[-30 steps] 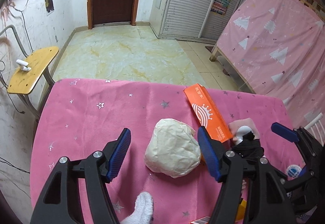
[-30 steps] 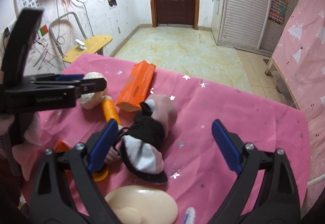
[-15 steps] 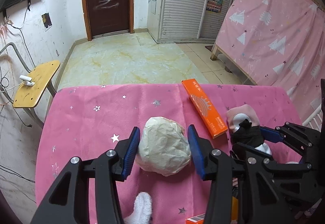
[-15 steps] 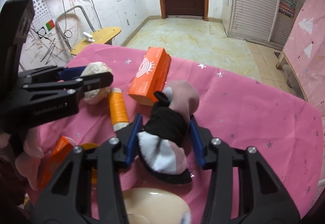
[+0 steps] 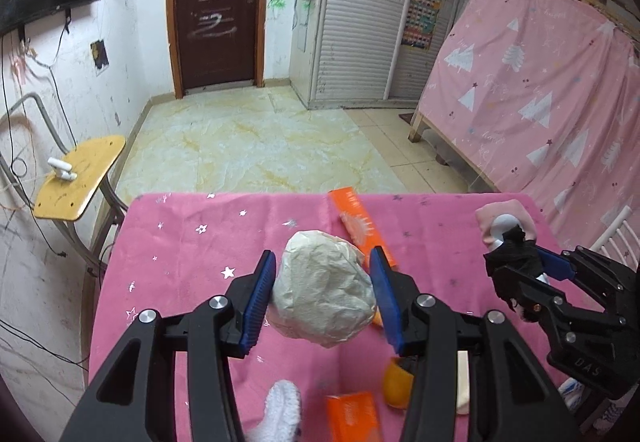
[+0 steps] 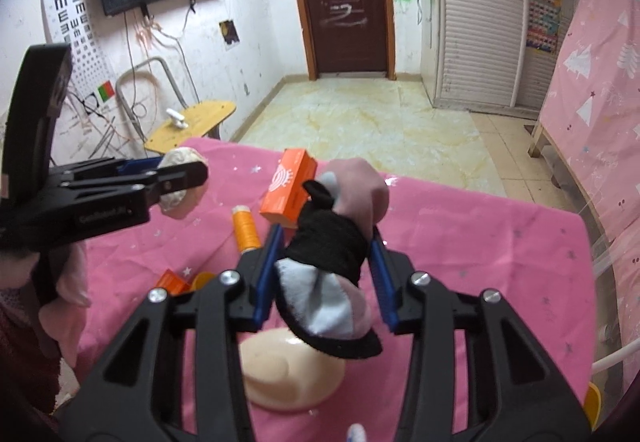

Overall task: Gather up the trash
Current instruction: 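Grasp the crumpled white paper ball with the left tool while the right tool grasps the black-and-white sock, then carry both items over the yellow bin and open both tools to drop them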

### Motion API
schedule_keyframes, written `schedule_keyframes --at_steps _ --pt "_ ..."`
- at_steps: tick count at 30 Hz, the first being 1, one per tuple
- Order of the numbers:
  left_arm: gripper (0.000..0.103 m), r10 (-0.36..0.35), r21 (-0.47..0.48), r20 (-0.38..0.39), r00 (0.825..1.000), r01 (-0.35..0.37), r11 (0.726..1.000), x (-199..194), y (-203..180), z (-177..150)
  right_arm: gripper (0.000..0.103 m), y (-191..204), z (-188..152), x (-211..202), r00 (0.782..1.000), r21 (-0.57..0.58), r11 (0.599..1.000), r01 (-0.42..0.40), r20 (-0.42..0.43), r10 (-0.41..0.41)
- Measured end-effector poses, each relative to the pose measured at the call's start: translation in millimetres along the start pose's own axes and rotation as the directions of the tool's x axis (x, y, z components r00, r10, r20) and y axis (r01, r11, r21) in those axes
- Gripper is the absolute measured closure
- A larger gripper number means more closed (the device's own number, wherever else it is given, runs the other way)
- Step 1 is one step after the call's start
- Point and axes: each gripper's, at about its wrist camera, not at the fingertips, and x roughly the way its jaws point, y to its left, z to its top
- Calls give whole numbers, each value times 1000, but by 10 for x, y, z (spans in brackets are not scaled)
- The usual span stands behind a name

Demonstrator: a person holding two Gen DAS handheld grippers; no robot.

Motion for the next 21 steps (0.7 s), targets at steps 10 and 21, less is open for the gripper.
schedule_keyframes --at_steps 10,21 --pt "63 -39 89 34 999 35 995 -400 -737 -28 63 -392 -223 -670 994 78 996 37 103 -45" --pt "63 -131 206 33 991 121 971 -636 -1766 -198 63 -1069 -679 -1414 968 202 972 122 194 -162"
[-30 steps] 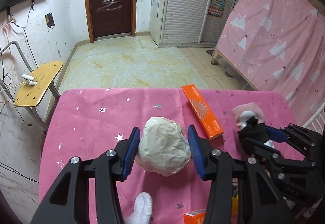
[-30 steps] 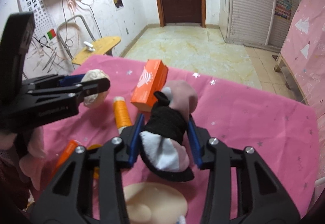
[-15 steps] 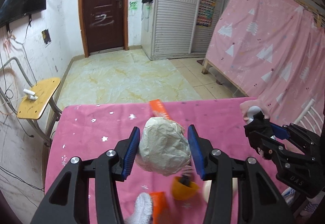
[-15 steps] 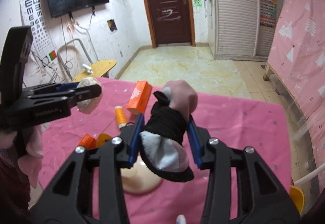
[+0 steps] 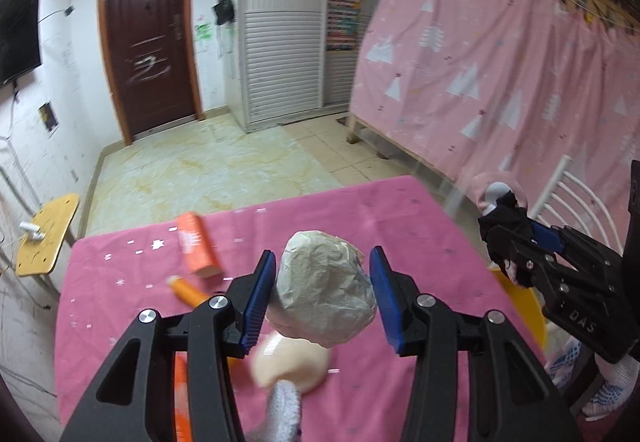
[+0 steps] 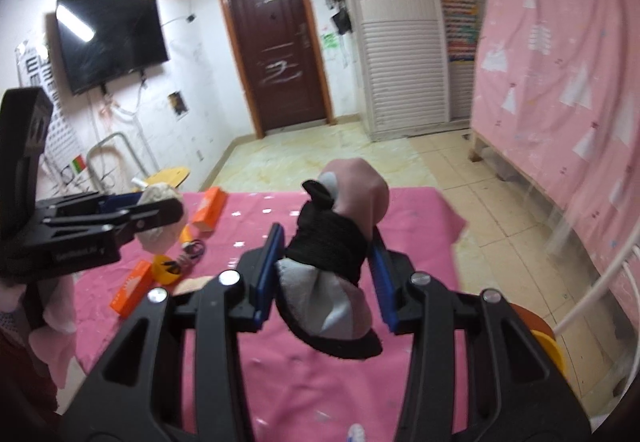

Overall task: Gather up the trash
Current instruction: 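Carry both items over the yellow bin and open both tools to drop them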

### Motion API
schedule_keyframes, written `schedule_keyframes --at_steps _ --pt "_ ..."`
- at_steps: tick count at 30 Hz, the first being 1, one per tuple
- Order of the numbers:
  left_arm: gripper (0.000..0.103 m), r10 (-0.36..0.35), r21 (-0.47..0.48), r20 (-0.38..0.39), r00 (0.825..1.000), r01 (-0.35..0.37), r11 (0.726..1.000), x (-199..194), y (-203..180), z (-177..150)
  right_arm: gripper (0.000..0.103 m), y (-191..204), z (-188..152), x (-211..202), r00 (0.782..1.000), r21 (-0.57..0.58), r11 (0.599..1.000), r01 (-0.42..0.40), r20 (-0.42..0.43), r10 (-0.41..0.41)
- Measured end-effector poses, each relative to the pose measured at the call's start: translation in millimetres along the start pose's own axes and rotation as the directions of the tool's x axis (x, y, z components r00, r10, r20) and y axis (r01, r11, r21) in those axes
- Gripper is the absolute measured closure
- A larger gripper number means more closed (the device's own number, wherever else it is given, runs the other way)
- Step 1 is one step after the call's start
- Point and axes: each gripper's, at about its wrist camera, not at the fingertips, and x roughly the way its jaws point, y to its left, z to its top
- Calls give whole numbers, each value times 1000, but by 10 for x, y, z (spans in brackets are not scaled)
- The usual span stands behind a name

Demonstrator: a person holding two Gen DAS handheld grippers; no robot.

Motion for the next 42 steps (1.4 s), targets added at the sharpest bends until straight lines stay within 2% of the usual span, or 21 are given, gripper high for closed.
schedule_keyframes --at_steps 13,23,26,28,33,35,37,38,42 --pt "63 -113 133 -36 993 117 984 143 -1133 -61 63 -1034 -435 -505 990 159 978 134 31 -141" --pt "63 -164 192 -74 984 175 966 266 -1743 -92 61 -1530 -646 -594 978 213 957 197 19 -206" --pt "63 -185 191 -83 979 198 961 306 -1863 -74 54 -1636 -677 -641 978 240 951 195 24 -207" --pt "63 -213 178 -95 972 227 958 345 -1936 -54 36 -1680 -698 -680 976 262 944 199 31 -214" --pt "62 -300 118 -139 944 317 941 503 -2106 -31 34 -1834 -710 -800 970 313 927 205 58 -235" --pt "57 -338 91 -144 930 353 931 558 -2165 -23 34 -1889 -727 -855 970 337 921 195 74 -233" --pt "36 -364 67 -142 921 376 924 586 -2204 -35 34 -1926 -739 -893 968 351 917 193 84 -236" --pt "31 -367 61 -135 920 378 924 585 -2215 -41 34 -1951 -729 -904 967 356 914 196 87 -241" --pt "29 -349 73 -127 928 360 930 557 -2222 -86 34 -2018 -747 -936 965 377 907 187 100 -241"
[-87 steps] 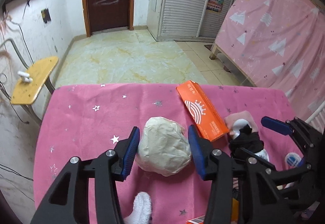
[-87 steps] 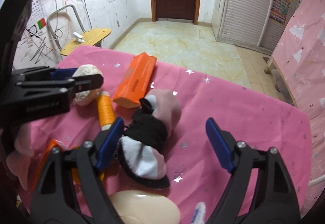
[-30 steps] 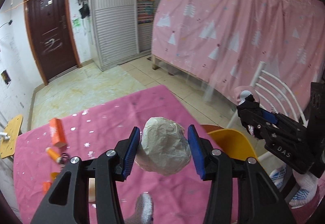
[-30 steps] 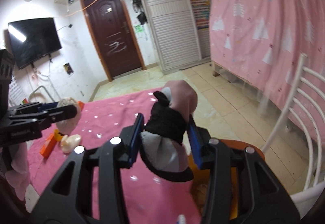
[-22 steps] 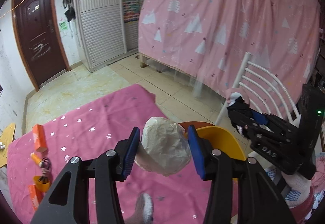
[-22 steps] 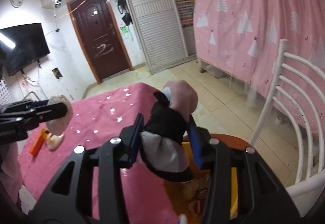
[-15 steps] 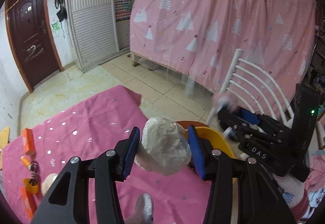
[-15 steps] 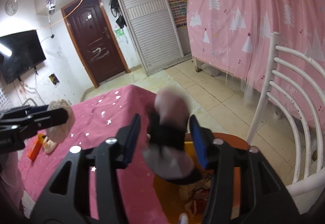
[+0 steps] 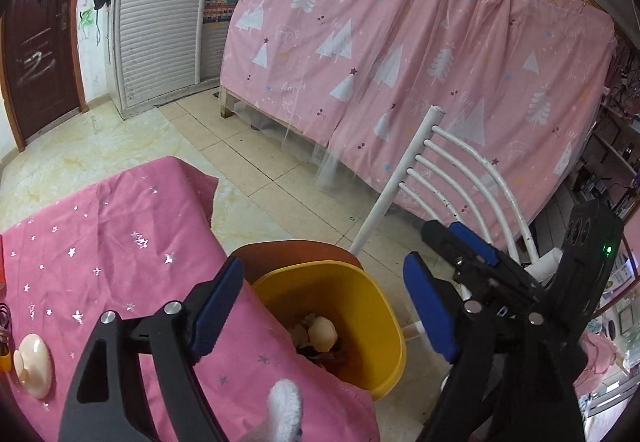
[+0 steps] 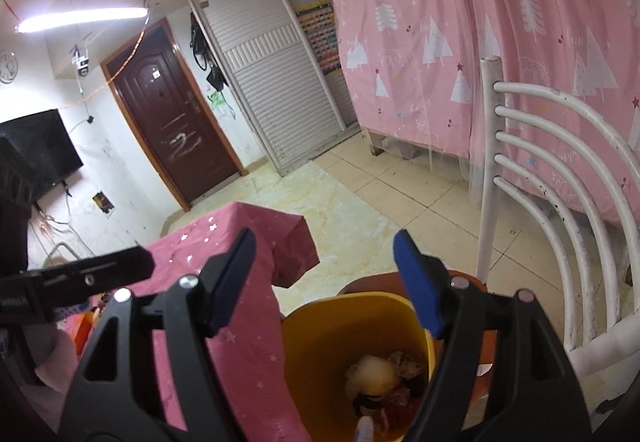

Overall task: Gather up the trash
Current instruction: 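Carry both items over the yellow bin and open both tools to drop them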

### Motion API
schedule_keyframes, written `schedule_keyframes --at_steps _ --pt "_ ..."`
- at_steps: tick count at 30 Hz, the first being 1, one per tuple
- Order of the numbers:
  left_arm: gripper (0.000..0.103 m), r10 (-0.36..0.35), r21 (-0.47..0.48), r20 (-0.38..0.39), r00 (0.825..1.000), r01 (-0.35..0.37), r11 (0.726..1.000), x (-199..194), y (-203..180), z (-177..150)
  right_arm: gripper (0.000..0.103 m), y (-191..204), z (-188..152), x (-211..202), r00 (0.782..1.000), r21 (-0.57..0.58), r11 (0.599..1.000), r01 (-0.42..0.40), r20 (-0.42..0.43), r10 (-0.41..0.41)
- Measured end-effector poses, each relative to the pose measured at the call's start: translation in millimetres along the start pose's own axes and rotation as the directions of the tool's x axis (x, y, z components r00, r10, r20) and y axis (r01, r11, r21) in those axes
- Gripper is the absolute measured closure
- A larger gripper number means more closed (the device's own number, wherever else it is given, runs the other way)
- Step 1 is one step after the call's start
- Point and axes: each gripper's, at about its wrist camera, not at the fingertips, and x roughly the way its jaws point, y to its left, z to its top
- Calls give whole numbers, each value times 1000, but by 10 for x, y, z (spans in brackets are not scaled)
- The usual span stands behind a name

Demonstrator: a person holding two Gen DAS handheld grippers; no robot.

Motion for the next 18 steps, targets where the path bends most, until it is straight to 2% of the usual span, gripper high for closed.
schedule_keyframes --at_steps 8,18 --pt "29 26 -24 42 999 -25 999 -301 229 -51 34 191 -55 30 999 -39 998 -47 -16 46" --pt "27 85 -79 88 992 -78 994 -731 719 -165 28 838 -237 202 989 -143 982 -122 -95 109"
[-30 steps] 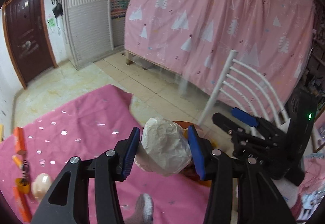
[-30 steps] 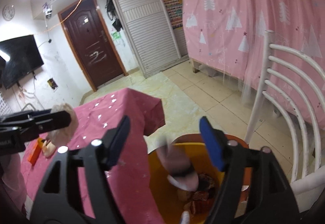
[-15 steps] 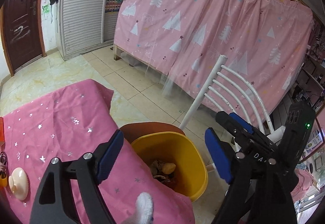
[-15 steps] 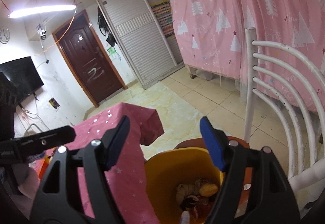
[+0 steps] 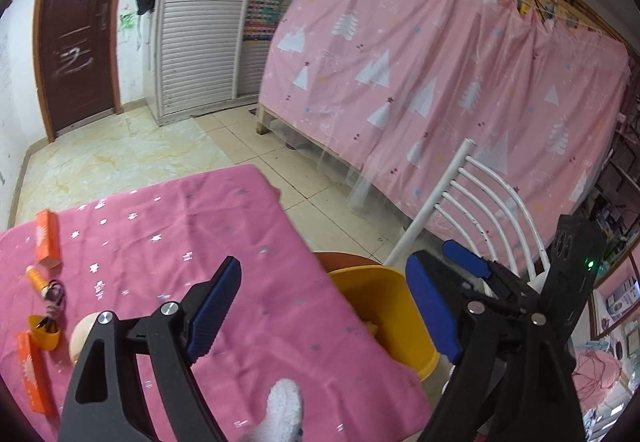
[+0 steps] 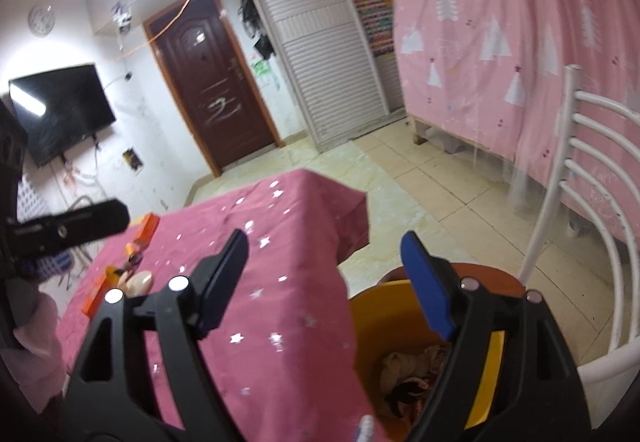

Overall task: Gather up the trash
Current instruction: 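Carry both items over the yellow bin and open both tools to drop them, then move both tools back over the table toward the remaining items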

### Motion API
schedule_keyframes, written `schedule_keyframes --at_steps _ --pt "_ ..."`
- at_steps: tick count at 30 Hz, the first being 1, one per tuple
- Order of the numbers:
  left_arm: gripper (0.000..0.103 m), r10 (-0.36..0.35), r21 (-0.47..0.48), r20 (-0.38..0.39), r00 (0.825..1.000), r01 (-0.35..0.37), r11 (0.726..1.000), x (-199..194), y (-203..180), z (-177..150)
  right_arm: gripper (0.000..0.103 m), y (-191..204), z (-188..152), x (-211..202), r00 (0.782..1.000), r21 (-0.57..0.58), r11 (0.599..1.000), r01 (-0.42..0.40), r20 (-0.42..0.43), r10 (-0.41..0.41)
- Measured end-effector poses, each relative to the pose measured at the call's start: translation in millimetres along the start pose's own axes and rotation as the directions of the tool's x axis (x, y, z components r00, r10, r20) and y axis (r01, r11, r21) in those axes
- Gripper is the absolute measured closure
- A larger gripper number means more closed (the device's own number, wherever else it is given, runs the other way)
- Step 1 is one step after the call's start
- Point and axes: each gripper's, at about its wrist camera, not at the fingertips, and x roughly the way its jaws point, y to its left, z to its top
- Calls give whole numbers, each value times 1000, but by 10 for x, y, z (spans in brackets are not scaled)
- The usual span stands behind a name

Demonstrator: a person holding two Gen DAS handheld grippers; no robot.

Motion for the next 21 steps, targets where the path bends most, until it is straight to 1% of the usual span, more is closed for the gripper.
schedule_keyframes --at_steps 5,8,11,16,18,20,21 --pt "26 39 -35 23 999 -38 999 -197 316 -62 28 275 -12 144 999 -48 998 -32 -37 31" --pt "26 79 -54 34 996 -77 996 -313 529 -116 27 486 -30 233 997 -83 995 -55 -62 50" --pt "26 126 -76 42 991 -122 990 -437 762 -174 23 707 -64 324 993 -125 989 -83 -91 71" --pt "25 215 -106 49 975 -209 972 -640 1136 -275 22 1099 -158 511 983 -194 972 -133 -150 104" --pt "25 238 -108 46 970 -232 967 -689 1237 -305 22 1231 -188 589 978 -214 965 -154 -174 117" --pt "25 276 -114 44 960 -270 956 -755 1385 -343 21 1361 -238 640 973 -233 957 -170 -194 125" --pt "25 289 -119 42 956 -283 952 -780 1451 -360 19 1444 -266 677 969 -244 953 -182 -208 132"
